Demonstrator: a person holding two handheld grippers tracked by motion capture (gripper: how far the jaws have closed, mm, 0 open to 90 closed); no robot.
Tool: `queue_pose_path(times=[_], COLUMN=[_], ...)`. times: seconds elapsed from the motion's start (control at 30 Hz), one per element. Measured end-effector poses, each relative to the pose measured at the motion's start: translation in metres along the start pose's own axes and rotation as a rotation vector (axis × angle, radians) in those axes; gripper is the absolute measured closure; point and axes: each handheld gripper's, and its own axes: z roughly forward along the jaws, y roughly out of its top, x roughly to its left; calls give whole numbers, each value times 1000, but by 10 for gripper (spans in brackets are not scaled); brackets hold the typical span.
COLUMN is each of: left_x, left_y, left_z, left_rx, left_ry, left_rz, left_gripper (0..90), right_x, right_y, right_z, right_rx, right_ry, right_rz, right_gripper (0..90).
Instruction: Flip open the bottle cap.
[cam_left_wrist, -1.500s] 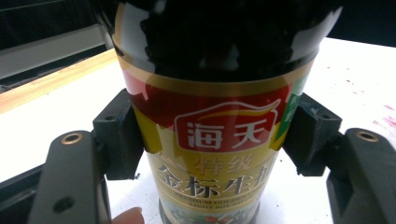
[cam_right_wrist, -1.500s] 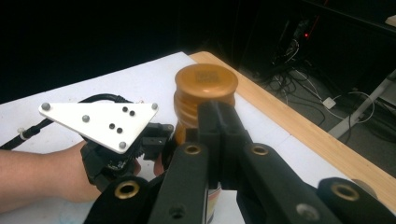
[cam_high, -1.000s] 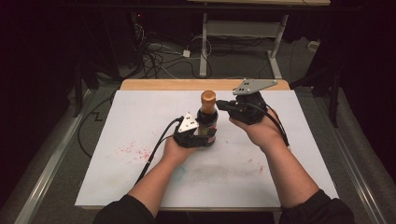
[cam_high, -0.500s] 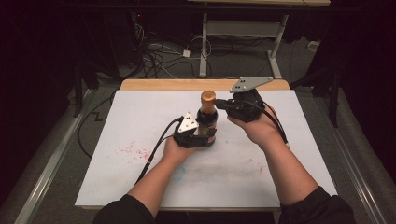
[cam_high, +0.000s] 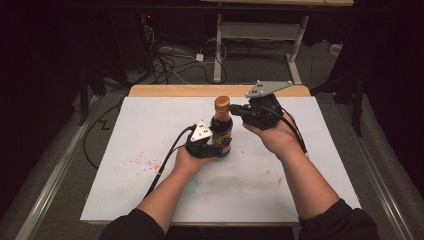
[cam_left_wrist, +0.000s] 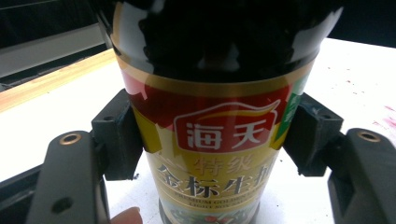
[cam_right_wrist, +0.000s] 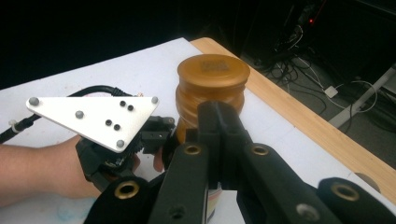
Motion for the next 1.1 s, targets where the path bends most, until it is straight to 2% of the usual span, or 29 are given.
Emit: queue_pose_path(times=[1.1], left_x=[1], left_y=[-1], left_z=[0], left_rx=[-2], left_ry=[-1], left_rz=[-7], left_gripper=[293], right_x=[2], right_y=[7], right_z=[0], right_rx=[-51], right_ry=[-13], right_rz=[11], right_gripper=[900])
